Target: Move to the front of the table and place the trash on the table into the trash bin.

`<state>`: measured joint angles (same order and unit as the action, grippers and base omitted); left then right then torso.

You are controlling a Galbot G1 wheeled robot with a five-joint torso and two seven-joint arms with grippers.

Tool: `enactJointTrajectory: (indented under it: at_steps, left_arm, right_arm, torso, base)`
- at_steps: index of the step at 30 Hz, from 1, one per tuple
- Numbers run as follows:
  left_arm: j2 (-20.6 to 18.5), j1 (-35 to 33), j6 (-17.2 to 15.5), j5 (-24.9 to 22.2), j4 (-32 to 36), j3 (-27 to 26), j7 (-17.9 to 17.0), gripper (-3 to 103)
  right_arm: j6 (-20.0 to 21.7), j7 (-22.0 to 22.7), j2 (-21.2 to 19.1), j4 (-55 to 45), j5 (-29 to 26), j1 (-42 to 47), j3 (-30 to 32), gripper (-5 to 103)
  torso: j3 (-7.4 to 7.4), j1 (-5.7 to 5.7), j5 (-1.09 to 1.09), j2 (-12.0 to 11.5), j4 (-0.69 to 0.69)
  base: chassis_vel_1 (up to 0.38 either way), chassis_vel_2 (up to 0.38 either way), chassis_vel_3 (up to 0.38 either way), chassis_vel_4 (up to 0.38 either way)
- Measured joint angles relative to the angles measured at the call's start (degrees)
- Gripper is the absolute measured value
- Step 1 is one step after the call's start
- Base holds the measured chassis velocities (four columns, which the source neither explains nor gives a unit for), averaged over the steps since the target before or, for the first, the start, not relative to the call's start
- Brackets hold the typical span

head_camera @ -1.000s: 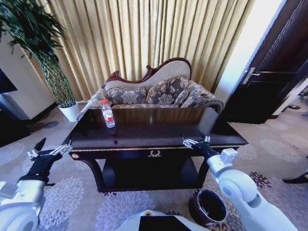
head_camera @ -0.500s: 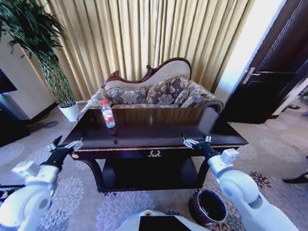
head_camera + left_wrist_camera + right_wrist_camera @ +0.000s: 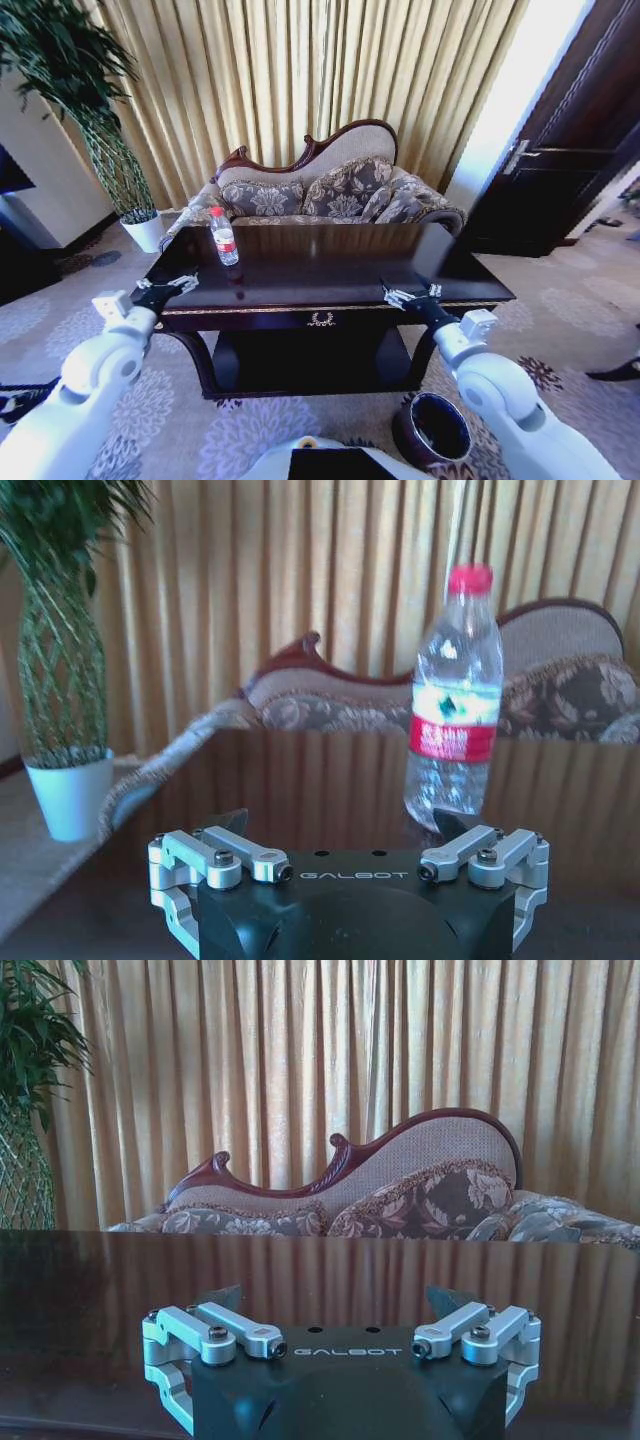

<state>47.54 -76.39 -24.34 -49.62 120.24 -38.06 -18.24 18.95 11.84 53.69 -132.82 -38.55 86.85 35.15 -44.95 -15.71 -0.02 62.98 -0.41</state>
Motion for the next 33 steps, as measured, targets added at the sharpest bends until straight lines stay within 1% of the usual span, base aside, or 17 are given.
enactJointTrajectory:
  at_steps: [3,4,8,10,13,15,17,25,27,30,33]
  left_arm:
    - [-0.9,3.6,0.0,-0.2,-2.0,3.8,0.0,100]
    - [-0.9,3.6,0.0,-0.2,-2.0,3.8,0.0,100]
    - [-1.7,9.0,0.1,-0.4,-4.3,9.2,0.1,100]
    - [-1.8,9.8,0.1,-0.4,-4.7,10.0,0.2,100]
    - [-2.4,12.8,0.2,0.1,-5.9,12.9,0.3,100]
    - [-2.6,13.5,0.2,0.6,-6.2,13.5,0.5,100]
    - [-3.3,15.6,0.4,2.0,-7.6,15.0,1.6,100]
    - [-4.5,20.8,0.6,2.9,-11.2,18.9,2.8,100]
    - [-4.6,21.2,0.6,3.3,-11.5,19.4,3.2,100]
    - [-4.7,21.5,1.0,5.1,-12.5,20.4,4.5,100]
    - [-4.7,21.5,1.2,5.8,-13.0,20.8,4.8,100]
  right_arm:
    - [0.0,-0.7,-0.1,0.6,0.1,-0.1,0.0,100]
    - [0.0,-0.7,-0.1,0.6,0.1,-0.1,0.0,100]
    - [0.0,-1.7,0.0,1.3,0.6,-0.1,0.2,100]
    - [0.0,-1.7,0.0,1.4,0.7,-0.2,0.2,100]
    - [0.0,-1.7,-0.1,2.0,0.7,-0.7,0.2,100]
    - [-0.1,-1.7,-0.1,2.2,0.7,-0.9,0.3,100]
    - [-0.1,-1.7,-0.1,2.9,0.7,-1.6,0.3,100]
    - [-0.2,-1.8,0.0,4.0,-0.2,-4.5,-1.0,100]
    - [-0.3,-1.7,0.1,4.0,-0.5,-5.1,-1.3,100]
    - [-0.6,-1.7,0.3,4.2,-1.5,-6.5,-2.3,100]
    - [-1.0,-1.7,0.4,4.5,-1.7,-7.1,-3.0,100]
  torso:
    - [0.0,0.0,0.01,0.0,-0.01]
    - [0.0,0.0,0.01,0.0,-0.01]
    - [0.0,0.0,0.02,0.0,-0.02]
    - [0.0,0.0,0.01,0.0,-0.02]
    - [0.0,0.0,0.01,0.0,-0.02]
    - [0.0,0.0,0.01,0.0,-0.01]
    - [0.0,0.0,0.01,0.0,-0.01]
    - [0.0,0.0,0.01,0.0,-0.01]
    - [0.0,0.0,0.01,0.0,-0.01]
    - [0.0,0.0,0.01,0.0,-0.01]
    - [0.0,0.0,0.01,0.0,-0.01]
  base:
    - [0.0,0.0,0.0,0.0]
    - [0.0,0.0,0.0,0.0]
    - [0.0,0.0,0.0,0.0]
    - [0.0,0.0,0.0,0.0]
    - [0.0,0.0,0.0,0.0]
    - [0.0,0.0,0.0,0.0]
    - [0.0,0.0,0.0,0.0]
    - [0.0,0.0,0.0,0.0]
    - [0.0,0.0,0.0,0.0]
    - [0.0,0.0,0.0,0.0]
    - [0.0,0.0,0.0,0.0]
